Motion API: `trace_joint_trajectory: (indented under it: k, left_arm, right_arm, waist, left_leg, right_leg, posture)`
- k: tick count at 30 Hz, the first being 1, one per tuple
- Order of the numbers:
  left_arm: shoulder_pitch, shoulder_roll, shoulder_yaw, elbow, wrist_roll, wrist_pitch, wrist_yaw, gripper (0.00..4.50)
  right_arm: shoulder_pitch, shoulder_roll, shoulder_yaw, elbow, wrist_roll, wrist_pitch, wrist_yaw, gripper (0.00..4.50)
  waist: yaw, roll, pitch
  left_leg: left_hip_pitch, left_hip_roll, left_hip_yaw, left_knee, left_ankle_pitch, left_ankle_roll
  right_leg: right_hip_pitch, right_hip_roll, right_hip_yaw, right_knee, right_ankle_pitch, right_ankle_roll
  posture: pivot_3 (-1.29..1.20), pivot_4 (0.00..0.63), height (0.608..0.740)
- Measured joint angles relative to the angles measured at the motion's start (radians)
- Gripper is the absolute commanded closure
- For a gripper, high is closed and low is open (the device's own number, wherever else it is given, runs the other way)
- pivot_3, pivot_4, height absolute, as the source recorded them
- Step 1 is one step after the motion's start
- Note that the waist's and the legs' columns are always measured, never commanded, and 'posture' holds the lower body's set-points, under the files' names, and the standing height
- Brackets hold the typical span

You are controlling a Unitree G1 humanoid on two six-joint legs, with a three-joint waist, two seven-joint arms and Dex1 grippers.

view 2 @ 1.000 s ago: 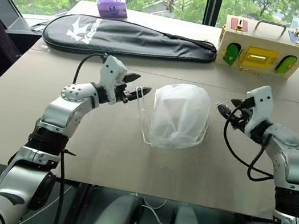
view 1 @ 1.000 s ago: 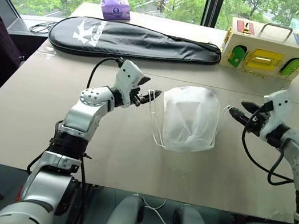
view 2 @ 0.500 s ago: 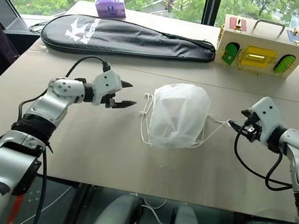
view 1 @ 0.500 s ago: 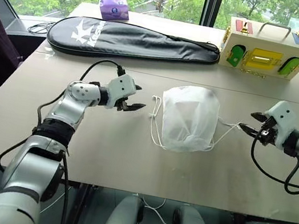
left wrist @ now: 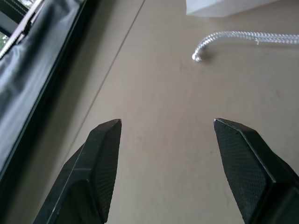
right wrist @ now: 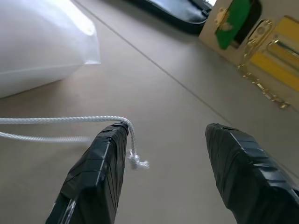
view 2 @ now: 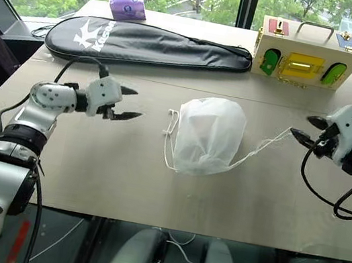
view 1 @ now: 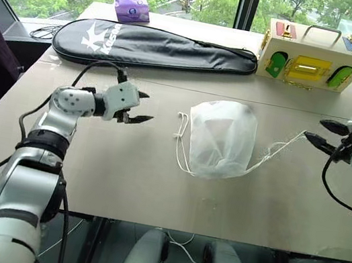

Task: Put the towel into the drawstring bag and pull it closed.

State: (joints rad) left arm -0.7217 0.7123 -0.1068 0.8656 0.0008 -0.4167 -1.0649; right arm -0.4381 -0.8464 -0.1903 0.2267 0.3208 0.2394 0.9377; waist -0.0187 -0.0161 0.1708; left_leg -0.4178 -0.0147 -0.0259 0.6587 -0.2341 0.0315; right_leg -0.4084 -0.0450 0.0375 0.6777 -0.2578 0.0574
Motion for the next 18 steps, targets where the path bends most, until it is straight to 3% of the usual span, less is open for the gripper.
trace_joint_trajectory:
  k: [5,10,13,18]
  left_arm:
    - [0.13,0.017,0.058,-0.155,-0.066,0.104,-0.006,1.28]
    - [0.301,0.0,0.106,-0.425,-0.175,0.367,0.018,1.28]
    - [0.406,-0.004,0.145,-0.569,-0.226,0.486,0.058,1.28]
    - [0.58,-0.006,0.187,-0.791,-0.269,0.597,0.127,1.28]
  right_arm:
    - [0.199,-0.105,0.042,-0.135,0.022,0.076,0.174,1.65]
    - [0.209,-0.075,0.01,-0.199,0.091,0.154,0.153,1.65]
    - [0.3,-0.074,-0.037,-0.249,0.12,0.173,0.153,1.65]
    - [0.453,0.037,-0.073,-0.264,0.139,0.134,0.124,1.65]
  waist:
    - [0.009,0.0,0.0]
    - [-0.005,0.001,0.0]
    - [0.003,0.0,0.0]
    - [0.007,0.001,-0.001]
  left_leg:
    - [0.0,0.0,-0.002,0.0,0.0,0.0]
    - [0.003,0.001,0.0,0.001,0.0,0.0]
    - [0.002,0.001,-0.004,0.001,0.0,0.0]
    - [0.003,0.0,-0.003,0.0,0.0,0.0]
  right_leg:
    - [0.001,-0.002,-0.002,-0.001,0.0,0.0]
    - [0.002,-0.005,0.001,0.001,0.0,0.0]
    - [0.003,-0.005,0.0,0.0,0.0,0.0]
    - [0.005,-0.008,0.002,-0.002,0.0,0.0]
  posture:
    - [0.0,0.15,0.74]
    - [0.0,0.15,0.74]
    - [0.0,0.15,0.74]
    - [0.0,0.15,0.74]
